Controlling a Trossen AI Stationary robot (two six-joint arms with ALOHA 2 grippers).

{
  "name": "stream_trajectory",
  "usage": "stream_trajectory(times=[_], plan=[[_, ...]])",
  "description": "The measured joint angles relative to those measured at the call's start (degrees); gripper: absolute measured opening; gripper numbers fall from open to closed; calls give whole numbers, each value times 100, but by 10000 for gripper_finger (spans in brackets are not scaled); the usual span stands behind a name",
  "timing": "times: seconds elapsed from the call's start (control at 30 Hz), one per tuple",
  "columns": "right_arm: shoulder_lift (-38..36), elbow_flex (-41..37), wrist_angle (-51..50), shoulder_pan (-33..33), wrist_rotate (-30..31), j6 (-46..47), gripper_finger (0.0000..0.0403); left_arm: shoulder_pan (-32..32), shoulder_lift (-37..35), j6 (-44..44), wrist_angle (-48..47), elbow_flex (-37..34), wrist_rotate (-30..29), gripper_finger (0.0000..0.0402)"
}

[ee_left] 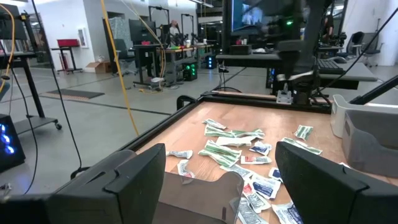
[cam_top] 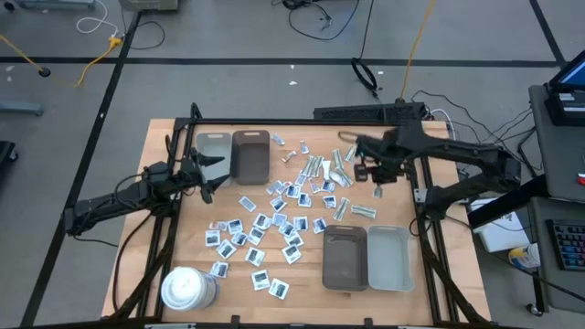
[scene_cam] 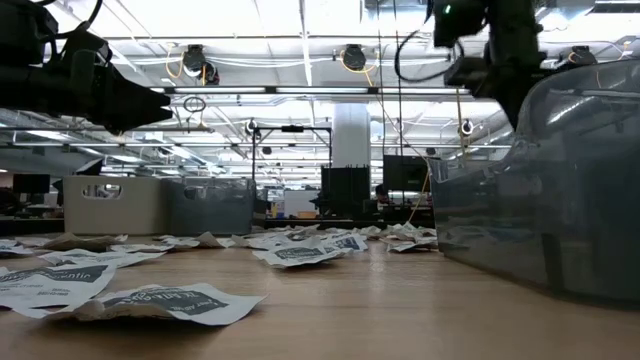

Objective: Pick & Place First Aid Supplies
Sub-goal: Put the white bandage pack into the bottom gray bin

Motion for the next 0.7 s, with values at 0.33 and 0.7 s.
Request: stream_trajectory(times=[0.33,0.7], plan=[[-484,0,-260,2536,19,1933,1,0,0,0,0,0,0,306],[-390,-67,-179,4521,180,3877,1,0,0,0,0,0,0,306]])
